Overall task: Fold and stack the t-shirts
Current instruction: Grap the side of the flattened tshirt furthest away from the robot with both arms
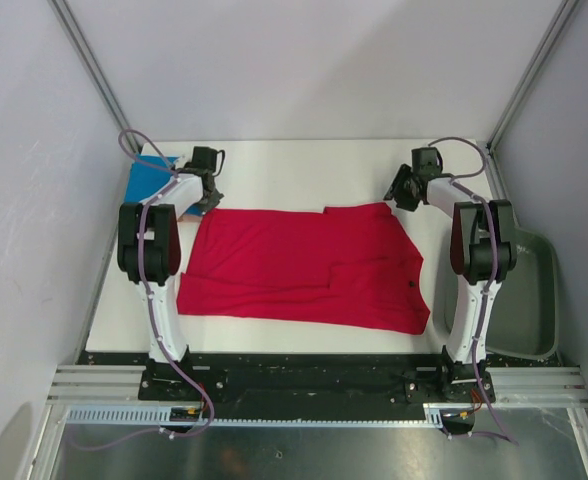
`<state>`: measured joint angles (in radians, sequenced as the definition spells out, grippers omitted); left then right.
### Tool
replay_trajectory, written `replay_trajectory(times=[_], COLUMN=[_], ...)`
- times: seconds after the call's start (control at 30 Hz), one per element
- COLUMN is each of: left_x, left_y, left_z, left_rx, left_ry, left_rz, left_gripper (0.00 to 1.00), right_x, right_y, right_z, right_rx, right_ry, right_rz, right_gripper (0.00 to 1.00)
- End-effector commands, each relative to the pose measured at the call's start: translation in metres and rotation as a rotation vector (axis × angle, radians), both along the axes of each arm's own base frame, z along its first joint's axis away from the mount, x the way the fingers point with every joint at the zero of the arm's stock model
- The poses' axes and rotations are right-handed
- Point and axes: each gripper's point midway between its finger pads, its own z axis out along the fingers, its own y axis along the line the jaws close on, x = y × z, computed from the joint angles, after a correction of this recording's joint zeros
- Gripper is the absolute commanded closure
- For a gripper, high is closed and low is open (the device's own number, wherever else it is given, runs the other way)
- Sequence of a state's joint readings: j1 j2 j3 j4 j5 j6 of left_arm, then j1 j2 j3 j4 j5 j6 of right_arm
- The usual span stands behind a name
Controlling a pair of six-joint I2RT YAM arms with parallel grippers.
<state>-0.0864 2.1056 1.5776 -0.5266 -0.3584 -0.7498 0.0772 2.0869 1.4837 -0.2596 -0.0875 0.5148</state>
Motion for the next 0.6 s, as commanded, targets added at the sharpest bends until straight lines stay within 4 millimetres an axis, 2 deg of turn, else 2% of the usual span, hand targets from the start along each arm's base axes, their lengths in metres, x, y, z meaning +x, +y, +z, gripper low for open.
replay_trajectory(times=[0.0,0.3,0.57], left_x=[0.003,0.001,0.000], left_y=[0.002,-0.001,-0.003], left_z=[0.034,0.031,0.033], left_rx=[-0.002,-0.010,-0.016], left_ry=[-0.070,-0.062,-0.062], left_rz=[-0.010,-0.023,-0.033], left_gripper=[1.00,1.00,1.00], right_x=[0.024,0.013,0.007], right_y=[0.012,0.025,0.026], right_z=[0.012,0.007,0.010], right_rx=[0.025,0.042,0.046], right_ry=[-0.041,-0.014,-0.007], right_rz=[0.057,0.098,0.104], right_gripper=[0.49,0.55,0.81])
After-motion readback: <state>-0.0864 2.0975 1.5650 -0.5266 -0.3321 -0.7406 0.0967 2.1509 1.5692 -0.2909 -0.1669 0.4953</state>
